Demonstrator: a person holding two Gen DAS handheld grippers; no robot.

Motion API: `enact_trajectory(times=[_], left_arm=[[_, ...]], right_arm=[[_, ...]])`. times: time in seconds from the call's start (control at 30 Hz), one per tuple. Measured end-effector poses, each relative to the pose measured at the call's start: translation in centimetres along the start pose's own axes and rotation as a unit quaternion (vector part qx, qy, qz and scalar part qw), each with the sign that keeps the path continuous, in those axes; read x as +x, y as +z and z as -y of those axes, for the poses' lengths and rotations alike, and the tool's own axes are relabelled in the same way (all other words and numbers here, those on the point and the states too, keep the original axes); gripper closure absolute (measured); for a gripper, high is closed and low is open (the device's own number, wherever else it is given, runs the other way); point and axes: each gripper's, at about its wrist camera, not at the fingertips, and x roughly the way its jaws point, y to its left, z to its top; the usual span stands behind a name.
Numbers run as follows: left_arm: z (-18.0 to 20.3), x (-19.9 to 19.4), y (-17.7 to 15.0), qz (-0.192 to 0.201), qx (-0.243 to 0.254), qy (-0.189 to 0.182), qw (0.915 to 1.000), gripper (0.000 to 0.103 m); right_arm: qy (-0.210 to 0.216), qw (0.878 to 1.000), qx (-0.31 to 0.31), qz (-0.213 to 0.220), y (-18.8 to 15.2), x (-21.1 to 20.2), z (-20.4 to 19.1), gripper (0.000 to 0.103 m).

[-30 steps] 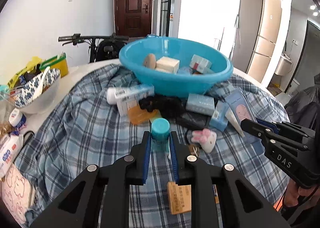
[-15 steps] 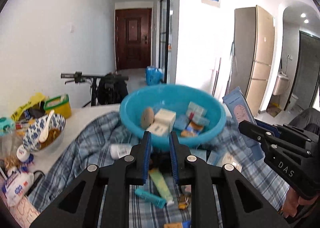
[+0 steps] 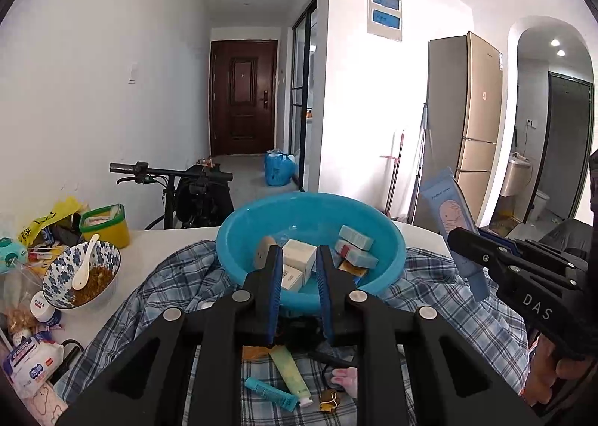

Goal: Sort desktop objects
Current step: 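Carry both held tubes up toward the turquoise basin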

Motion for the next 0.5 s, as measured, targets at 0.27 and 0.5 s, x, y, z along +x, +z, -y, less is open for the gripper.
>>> enact_trajectory(times=[0.27, 0.5], left_arm=[[-0.4, -0.7, -1.1, -0.005, -0.007, 0.005, 1.0, 0.083], [-1.8, 1.5, -4.8, -0.086, -0.004, -0.002, 0.9963, 0.083]], right_arm=[[0.009, 1.0, 0.007, -0.017, -0.9, 0.4, 0.4, 0.091], [0.007, 0.999, 0.011, -0.051, -2.8, 1.4, 0.6, 0.091]])
